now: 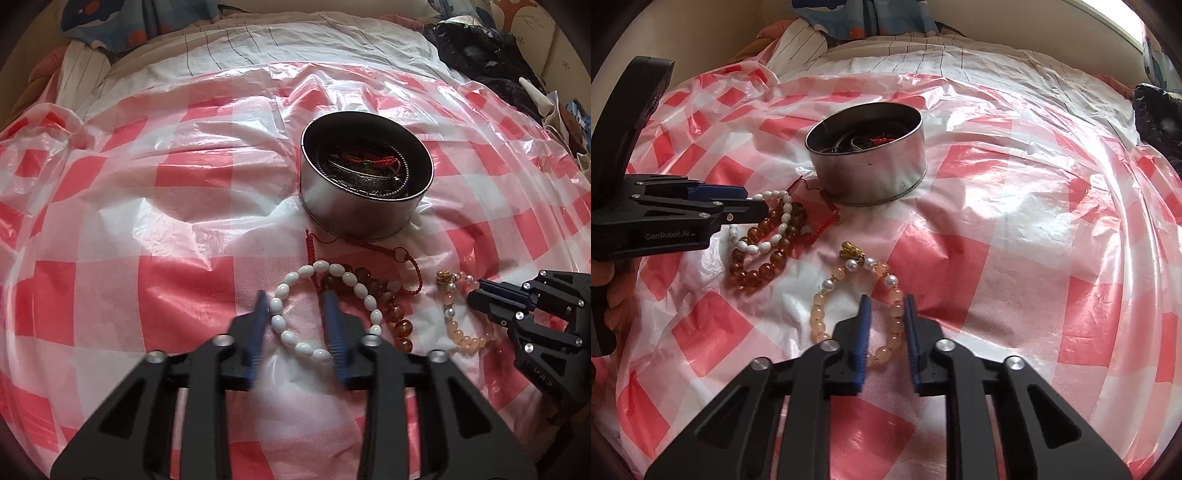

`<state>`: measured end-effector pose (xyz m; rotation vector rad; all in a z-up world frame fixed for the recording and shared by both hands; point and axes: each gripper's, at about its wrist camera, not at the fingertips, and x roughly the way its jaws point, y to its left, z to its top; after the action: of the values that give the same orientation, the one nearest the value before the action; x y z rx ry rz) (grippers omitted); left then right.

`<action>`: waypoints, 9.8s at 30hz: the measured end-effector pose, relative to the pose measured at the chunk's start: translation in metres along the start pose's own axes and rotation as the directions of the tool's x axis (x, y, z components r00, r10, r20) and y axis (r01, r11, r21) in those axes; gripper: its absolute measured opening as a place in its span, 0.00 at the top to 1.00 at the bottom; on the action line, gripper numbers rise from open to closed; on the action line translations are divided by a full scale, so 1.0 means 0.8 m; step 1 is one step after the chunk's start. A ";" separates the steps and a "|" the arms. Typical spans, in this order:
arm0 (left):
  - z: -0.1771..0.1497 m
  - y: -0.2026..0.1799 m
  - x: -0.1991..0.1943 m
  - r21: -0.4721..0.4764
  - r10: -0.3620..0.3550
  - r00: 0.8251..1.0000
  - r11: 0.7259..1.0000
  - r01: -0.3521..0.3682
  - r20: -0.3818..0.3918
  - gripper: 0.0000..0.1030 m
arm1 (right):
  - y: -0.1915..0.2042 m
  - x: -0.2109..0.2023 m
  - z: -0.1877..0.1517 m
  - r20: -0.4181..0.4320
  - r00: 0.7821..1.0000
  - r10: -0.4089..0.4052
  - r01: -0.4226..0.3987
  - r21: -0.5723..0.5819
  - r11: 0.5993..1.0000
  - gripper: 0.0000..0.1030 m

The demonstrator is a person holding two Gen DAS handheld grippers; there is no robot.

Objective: Organize jewelry

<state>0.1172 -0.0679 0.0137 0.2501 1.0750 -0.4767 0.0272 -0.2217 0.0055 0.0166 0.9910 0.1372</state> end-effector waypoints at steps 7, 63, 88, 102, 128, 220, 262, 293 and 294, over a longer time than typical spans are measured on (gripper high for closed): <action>0.007 -0.003 -0.031 -0.002 -0.049 0.996 0.999 0.049 0.068 0.94 | -0.012 -0.021 0.006 0.082 0.992 0.098 -0.105 0.083 0.991 0.92; 0.049 -0.014 -0.113 0.011 -0.120 0.949 0.992 0.122 0.291 0.94 | -0.010 -0.081 0.045 0.398 0.894 0.207 -0.257 0.077 0.963 0.92; 0.080 0.029 0.020 -0.242 -0.282 0.942 0.916 0.321 0.183 0.65 | -0.041 0.036 0.119 0.252 0.950 0.185 -0.237 0.191 0.953 0.48; 0.015 0.020 -0.017 -0.220 -0.258 0.956 0.933 0.284 0.139 0.64 | -0.012 0.014 0.090 0.195 0.931 0.308 -0.337 0.136 0.932 0.39; -0.079 0.016 -0.043 -0.113 -0.134 0.991 0.985 0.132 -0.010 0.79 | 0.020 0.061 0.046 0.005 0.840 0.543 -0.527 0.251 0.812 0.90; -0.055 -0.038 -0.022 0.220 0.253 0.965 0.939 -0.263 0.074 0.34 | 0.030 -0.030 -0.031 0.097 0.995 0.010 -0.004 -0.063 0.998 0.89; -0.043 -0.013 -0.081 0.078 -0.032 0.988 0.997 0.021 0.149 0.90 | 0.036 -0.029 -0.028 0.089 0.981 0.170 -0.167 -0.033 0.985 0.89; -0.050 -0.049 -0.056 0.242 0.198 0.969 0.943 -0.230 0.149 0.90 | 0.038 -0.030 -0.029 0.091 0.977 0.195 -0.192 -0.033 0.981 0.89; -0.050 -0.050 -0.058 0.243 0.200 0.968 0.942 -0.233 0.154 0.90 | 0.040 -0.034 -0.029 0.105 0.974 0.202 -0.198 -0.041 0.979 0.89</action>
<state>0.0488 -0.0744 0.0376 0.5573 0.8470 -0.4279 -0.0100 -0.1943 0.0177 0.0952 0.8771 0.3334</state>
